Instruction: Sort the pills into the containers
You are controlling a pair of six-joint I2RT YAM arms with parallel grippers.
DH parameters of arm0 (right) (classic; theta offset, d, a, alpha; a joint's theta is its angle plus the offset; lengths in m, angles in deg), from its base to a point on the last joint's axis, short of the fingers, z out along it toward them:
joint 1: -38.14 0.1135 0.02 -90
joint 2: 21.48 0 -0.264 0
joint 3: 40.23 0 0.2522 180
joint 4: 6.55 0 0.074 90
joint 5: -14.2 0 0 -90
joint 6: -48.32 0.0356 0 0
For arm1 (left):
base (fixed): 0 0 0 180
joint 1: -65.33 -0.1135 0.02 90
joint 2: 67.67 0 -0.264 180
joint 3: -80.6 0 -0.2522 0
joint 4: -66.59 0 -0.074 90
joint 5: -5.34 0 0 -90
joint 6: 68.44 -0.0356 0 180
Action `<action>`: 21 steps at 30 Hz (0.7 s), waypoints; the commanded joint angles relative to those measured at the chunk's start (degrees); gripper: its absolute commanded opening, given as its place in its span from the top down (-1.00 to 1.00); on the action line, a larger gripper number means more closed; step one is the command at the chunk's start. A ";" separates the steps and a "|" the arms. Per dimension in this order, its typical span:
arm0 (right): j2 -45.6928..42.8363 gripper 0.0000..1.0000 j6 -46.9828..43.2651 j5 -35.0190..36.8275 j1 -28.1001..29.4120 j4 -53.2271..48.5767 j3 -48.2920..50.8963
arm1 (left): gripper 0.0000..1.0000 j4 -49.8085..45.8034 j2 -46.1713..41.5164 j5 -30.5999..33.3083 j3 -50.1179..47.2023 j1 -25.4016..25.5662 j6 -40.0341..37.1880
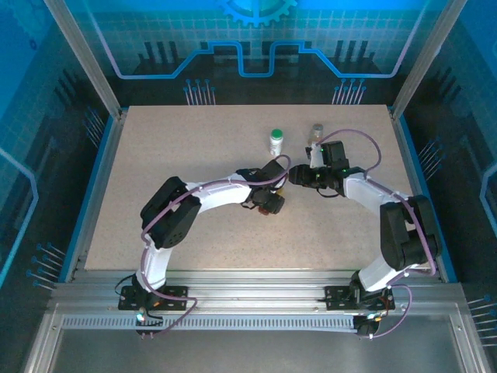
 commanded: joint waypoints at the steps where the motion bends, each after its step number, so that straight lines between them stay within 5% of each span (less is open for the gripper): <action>1: 2.85 0.09 -1.69 -2.76 -0.91 -1.21 -2.72 | -0.27 0.48 -4.70 -3.93 -0.70 -0.53 -2.48; 21: 20.40 0.19 -10.31 -14.66 1.39 -5.57 -12.26 | -0.20 6.27 -5.38 -6.86 -4.96 -3.23 3.11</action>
